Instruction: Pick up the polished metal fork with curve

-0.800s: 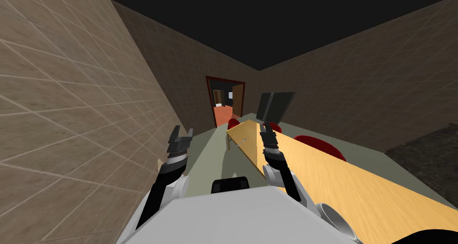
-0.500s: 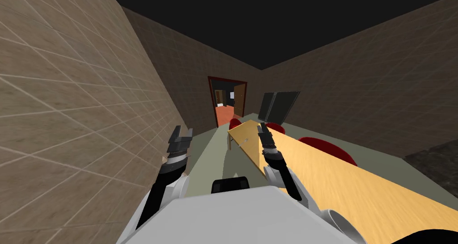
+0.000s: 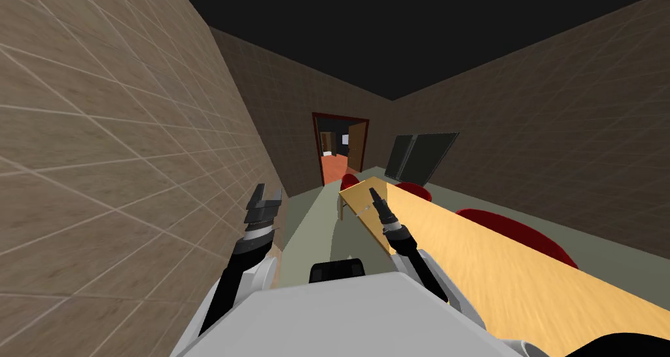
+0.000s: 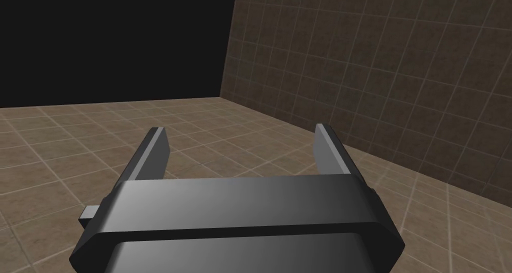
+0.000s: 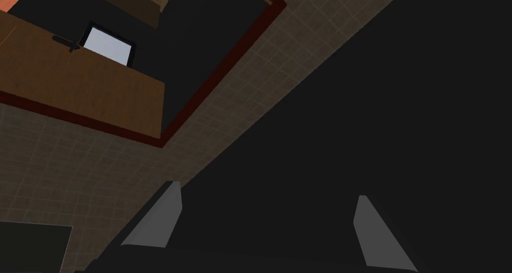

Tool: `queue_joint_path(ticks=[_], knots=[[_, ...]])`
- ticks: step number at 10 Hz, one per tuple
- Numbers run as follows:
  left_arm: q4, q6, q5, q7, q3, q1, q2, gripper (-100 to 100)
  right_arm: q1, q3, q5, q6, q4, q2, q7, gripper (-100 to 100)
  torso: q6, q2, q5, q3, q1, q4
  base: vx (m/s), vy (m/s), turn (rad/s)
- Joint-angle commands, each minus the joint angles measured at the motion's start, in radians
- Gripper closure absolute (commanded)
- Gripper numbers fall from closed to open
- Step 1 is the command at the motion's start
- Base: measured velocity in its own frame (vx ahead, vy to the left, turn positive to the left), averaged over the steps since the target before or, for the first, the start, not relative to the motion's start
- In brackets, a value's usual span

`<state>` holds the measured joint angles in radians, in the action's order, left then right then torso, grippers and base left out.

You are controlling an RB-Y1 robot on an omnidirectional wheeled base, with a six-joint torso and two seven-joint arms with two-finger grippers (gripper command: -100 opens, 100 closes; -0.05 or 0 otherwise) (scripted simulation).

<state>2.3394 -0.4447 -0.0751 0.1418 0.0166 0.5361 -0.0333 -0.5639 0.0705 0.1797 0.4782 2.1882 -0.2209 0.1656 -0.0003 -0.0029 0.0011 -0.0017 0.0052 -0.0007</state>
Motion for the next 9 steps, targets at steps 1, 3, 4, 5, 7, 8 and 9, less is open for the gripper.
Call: queue_joint_path(ticks=[1,3,4,5,7,8,9], knots=[[0.000,0.000,0.000,0.000,0.000,0.000,0.000,0,-0.008,0.009,0.010,-0.015,-0.002,-0.035,0.009,-100,0.000,0.000,0.000,0.000,0.000,0.000,0.042,0.058,0.066],[0.000,0.000,0.000,0.000,0.000,0.000,0.000,0,-0.037,0.047,0.048,-0.051,-0.021,-0.098,0.044,-100,0.000,0.000,0.000,0.000,-0.002,0.000,0.057,0.051,0.173],[0.000,0.000,0.000,0.000,0.000,0.000,0.000,0,-0.037,0.047,0.048,-0.051,-0.021,-0.112,0.044,-100,0.000,-0.001,0.000,-0.001,-0.002,0.000,0.053,0.047,0.063],[0.000,0.000,0.000,0.000,0.000,0.000,0.000,0,-0.051,0.069,0.068,-0.070,-0.033,-0.151,0.065,-100,0.001,0.000,0.000,0.000,-0.002,0.000,0.050,0.057,0.142],[0.000,0.000,0.000,0.000,0.000,0.000,0.000,0,-0.064,0.091,0.088,-0.090,-0.047,-0.191,0.086,-100,0.000,-0.002,0.000,-0.001,-0.001,0.000,0.084,0.056,0.149],[0.000,0.000,0.000,0.000,0.000,0.000,0.000,0,-0.077,0.114,0.107,-0.111,-0.063,-0.230,0.109,-100,0.001,-0.002,0.000,-0.001,-0.002,0.000,0.084,0.041,0.155],[0.000,0.000,0.000,0.000,0.000,0.000,0.000,0,-0.089,0.138,0.127,-0.133,-0.081,-0.264,0.133,-100,0.000,-0.002,0.000,-0.001,-0.002,0.000,0.097,0.053,0.287]])
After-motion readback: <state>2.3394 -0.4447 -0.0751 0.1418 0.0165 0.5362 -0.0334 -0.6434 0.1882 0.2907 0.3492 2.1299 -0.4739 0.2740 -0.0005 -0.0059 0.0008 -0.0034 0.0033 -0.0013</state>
